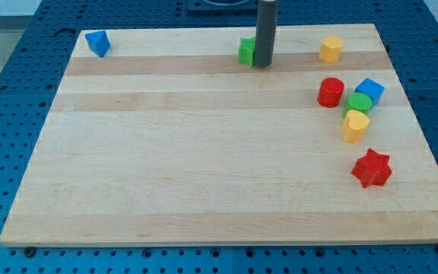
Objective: Push the green star top center
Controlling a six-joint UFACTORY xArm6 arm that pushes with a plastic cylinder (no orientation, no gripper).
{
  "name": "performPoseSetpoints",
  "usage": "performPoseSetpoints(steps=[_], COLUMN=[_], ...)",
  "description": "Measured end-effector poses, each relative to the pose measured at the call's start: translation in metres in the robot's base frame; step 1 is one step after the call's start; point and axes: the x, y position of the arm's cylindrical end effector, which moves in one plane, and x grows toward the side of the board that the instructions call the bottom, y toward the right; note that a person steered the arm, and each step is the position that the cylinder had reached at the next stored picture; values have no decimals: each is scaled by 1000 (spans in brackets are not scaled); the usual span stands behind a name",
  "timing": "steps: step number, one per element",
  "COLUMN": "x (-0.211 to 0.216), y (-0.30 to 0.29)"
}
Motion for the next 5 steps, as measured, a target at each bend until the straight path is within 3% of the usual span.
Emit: performPoseSetpoints(steps=[2, 5], x=[41, -1], y=[-8, -38])
